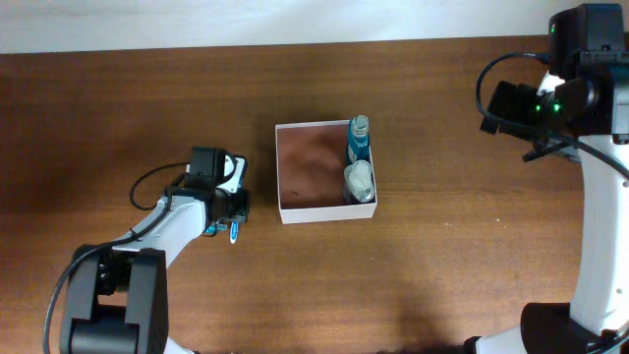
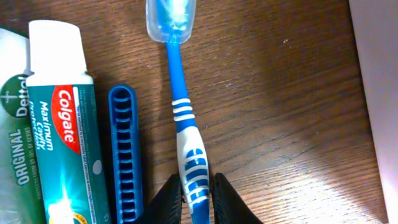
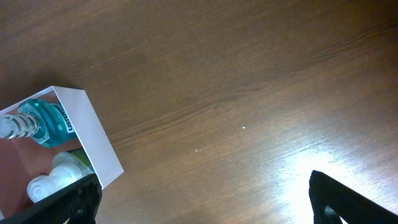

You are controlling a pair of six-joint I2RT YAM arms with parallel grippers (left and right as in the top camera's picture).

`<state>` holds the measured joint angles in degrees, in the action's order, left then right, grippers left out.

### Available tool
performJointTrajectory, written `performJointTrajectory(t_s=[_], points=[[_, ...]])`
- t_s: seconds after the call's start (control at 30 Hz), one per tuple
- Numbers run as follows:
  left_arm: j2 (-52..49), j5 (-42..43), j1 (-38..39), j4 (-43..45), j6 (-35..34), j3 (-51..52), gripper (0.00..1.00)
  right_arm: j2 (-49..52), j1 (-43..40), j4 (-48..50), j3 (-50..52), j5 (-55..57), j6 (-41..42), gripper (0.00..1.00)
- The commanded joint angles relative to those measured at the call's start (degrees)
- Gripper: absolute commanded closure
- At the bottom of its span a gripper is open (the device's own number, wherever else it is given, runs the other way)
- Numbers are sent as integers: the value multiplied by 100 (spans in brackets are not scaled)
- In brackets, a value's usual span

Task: Pack container
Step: 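Move the left gripper over the blue toothbrush and grasp it, then carry the toothbrush right into the box and release it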

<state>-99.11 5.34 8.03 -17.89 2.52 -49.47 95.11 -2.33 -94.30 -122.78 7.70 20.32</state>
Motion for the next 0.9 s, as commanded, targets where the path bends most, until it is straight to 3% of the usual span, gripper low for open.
performJointTrajectory(t_s=[0.0, 0.3, 0.6, 0.87], points=[[-160, 125, 9, -24, -35, -20, 84, 17, -37, 9, -28, 50, -39, 2], [-70, 96, 9, -275, -33, -223, 99, 17, -37, 7, -28, 50, -39, 2], [813, -68, 13, -1139, -175, -988, 99, 17, -37, 7, -28, 50, -39, 1], [2011, -22, 352, -1268, -627, -1139, 99, 17, -37, 7, -28, 50, -39, 1]])
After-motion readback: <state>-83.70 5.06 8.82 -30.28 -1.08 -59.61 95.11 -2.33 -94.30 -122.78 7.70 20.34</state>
